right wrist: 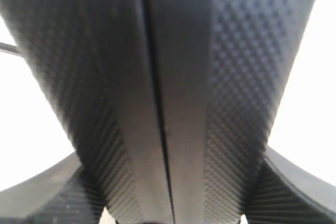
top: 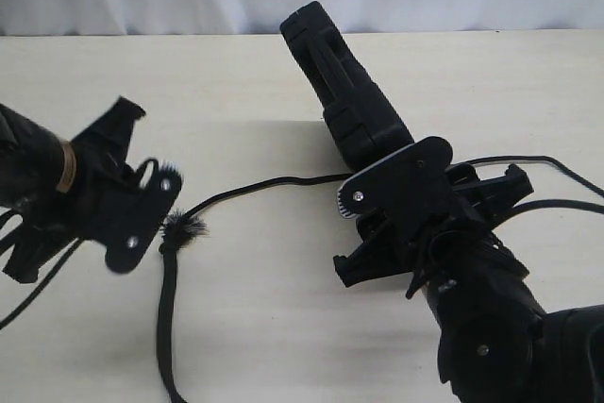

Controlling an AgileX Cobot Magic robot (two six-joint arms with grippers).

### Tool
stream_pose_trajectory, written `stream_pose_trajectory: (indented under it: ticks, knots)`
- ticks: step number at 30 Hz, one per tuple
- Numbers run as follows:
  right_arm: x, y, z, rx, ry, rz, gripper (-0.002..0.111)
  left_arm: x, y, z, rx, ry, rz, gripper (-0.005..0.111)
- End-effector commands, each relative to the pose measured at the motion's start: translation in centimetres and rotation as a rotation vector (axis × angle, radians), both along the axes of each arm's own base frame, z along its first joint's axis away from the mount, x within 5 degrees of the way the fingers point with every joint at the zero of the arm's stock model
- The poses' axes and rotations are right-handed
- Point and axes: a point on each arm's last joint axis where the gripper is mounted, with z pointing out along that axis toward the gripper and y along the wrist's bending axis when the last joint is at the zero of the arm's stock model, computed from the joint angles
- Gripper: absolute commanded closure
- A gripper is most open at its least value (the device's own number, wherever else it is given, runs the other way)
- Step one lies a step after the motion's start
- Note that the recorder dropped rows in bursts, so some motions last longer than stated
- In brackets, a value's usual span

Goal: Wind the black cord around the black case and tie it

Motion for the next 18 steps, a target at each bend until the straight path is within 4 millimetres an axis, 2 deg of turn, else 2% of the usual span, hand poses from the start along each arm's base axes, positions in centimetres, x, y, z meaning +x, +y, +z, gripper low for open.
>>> stream_pose_trajectory:
  ticks: [1,8,11,14,18]
  knots:
    - [0.3,-0.2,0.8,0.005,-0.045,-0.015,0.104,-0.3,-0.9,-2.5,0.088,-0.016,-0.381,0.080]
    - [0.3,-0.2,0.8,0.005,-0.045,-0.015,0.104,1.3,-2.8,-6.5,0.015,-0.042,-0.496,0.080]
    - [0.3,-0.2,0.8,0.005,-0.045,-0.015,0.104,1.4,-2.3,-7.5,0.052,0.012,-0.491,0.080]
    - [0.3,-0.2,0.8,0.005,-0.045,-0.015,0.104,1.6,-1.1,-7.5,0.115,0.038,-0.501,0.080]
    - [0.3,-0.2,0.8,0.005,-0.045,-0.015,0.104,1.6,-0.7,-7.5,0.129,0.054,-0.486,0.080]
